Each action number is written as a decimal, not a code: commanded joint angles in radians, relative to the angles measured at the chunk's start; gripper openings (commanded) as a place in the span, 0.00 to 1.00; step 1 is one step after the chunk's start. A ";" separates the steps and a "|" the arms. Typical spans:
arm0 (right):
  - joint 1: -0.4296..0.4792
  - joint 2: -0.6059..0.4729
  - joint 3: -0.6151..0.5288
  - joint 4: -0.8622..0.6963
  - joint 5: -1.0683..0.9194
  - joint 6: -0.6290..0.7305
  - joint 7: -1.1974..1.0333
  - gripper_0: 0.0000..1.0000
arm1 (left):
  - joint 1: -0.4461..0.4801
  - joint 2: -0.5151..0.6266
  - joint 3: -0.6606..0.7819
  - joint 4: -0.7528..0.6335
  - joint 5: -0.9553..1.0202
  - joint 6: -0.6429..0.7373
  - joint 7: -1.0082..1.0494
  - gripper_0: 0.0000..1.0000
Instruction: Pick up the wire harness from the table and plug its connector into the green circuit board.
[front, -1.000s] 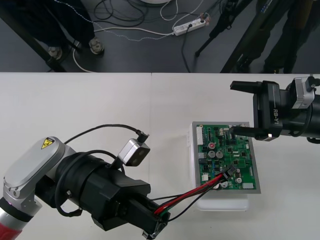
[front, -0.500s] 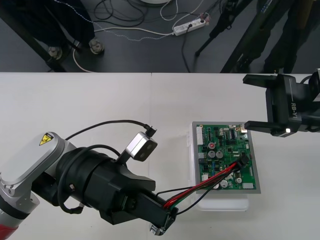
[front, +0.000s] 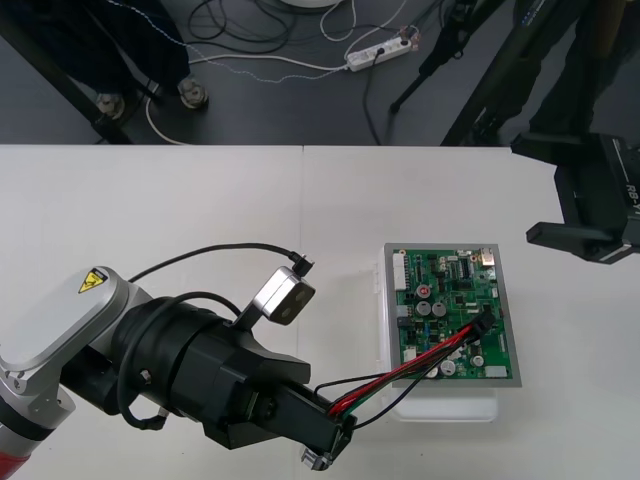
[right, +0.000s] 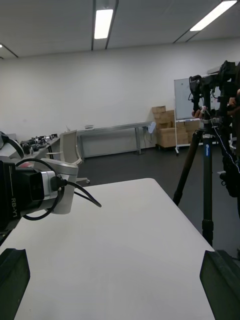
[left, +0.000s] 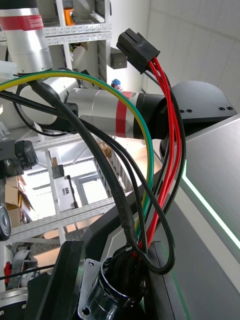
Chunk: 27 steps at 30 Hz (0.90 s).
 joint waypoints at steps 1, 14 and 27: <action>0.012 -0.067 0.022 -0.010 -0.044 -0.007 -0.024 1.00 | -0.033 0.026 -0.024 -0.043 0.020 0.030 0.031 0.00; 0.031 -0.106 0.152 -0.021 -0.146 -0.007 -0.004 1.00 | -0.029 0.022 -0.024 -0.043 0.018 0.026 0.029 0.00; 0.040 -0.106 0.177 -0.121 -0.176 -0.007 0.009 1.00 | -0.028 0.016 -0.024 -0.045 0.017 0.024 0.020 0.00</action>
